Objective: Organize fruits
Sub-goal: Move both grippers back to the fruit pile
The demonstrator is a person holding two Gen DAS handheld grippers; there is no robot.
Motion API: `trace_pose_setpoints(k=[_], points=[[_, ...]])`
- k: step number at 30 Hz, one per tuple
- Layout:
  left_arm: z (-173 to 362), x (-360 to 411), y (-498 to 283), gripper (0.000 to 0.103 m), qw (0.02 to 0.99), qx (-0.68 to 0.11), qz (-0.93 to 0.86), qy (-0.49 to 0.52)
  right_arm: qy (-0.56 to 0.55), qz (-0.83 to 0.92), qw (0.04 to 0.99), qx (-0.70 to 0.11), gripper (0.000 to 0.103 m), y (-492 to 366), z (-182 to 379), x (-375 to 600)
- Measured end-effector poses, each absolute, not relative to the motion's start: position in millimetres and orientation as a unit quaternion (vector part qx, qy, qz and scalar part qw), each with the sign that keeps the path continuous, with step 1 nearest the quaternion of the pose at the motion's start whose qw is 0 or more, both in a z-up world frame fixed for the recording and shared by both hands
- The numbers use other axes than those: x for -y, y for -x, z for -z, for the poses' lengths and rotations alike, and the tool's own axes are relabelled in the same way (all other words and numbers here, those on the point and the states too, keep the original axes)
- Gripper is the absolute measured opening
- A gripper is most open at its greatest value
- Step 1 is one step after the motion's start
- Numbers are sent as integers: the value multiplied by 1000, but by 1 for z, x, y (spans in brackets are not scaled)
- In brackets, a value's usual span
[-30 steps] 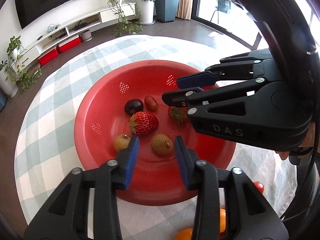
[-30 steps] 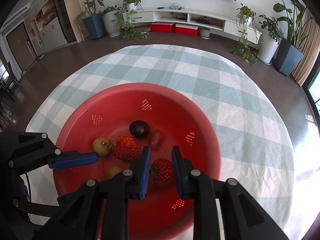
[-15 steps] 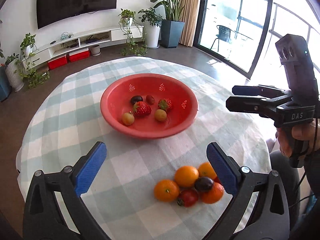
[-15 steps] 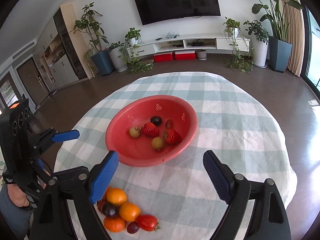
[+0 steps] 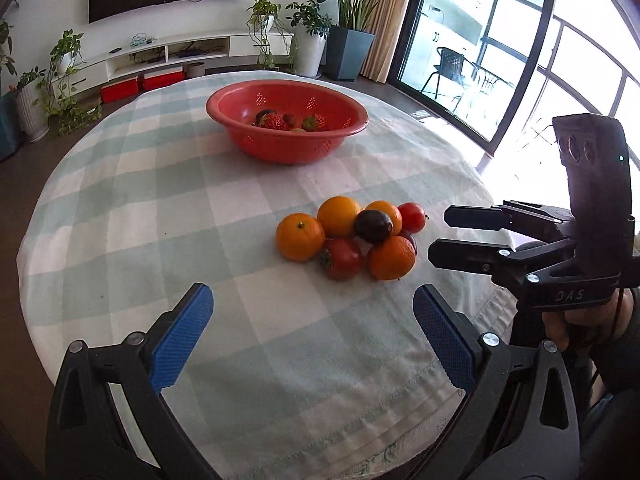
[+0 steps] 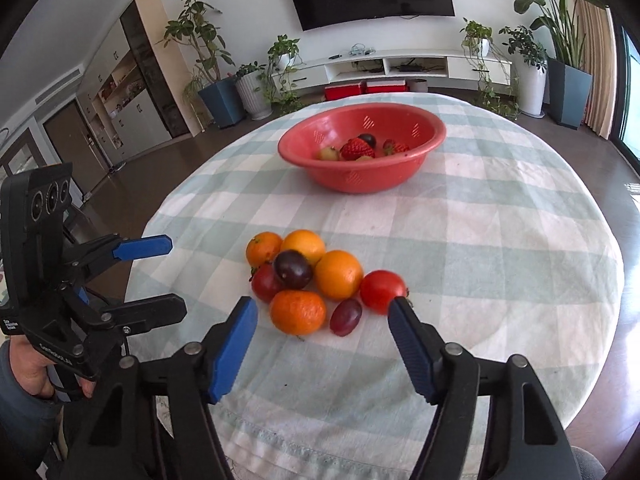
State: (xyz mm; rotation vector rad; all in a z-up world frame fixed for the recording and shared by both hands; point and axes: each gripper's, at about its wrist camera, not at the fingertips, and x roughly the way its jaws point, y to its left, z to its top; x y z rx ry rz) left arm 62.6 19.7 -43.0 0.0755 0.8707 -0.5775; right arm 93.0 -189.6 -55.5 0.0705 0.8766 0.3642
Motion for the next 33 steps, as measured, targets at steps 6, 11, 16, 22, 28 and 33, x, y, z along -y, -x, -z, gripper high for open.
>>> trace_pose_setpoints(k=[6,11,16,22,28,33], points=[[48,-29,-55,102,864,-424,272,-16,11,-180,885,-430,69,-93,67,168],[47,-31,-53,102,862,-423,278,-6,40,-177,880,-439,61,-98,77,157],[45,-33,-53,102,863,-420,282,2,68,-174,881,-434,49,-99,80,150],[45,-37,-53,102,865,-418,279,13,99,-162,883,-430,42,-96,79,145],[46,-38,-54,102,864,-418,280,15,145,-154,881,-423,42,-96,82,135],[47,-40,-55,102,864,-419,278,15,151,-153,880,-424,41,-95,82,134]])
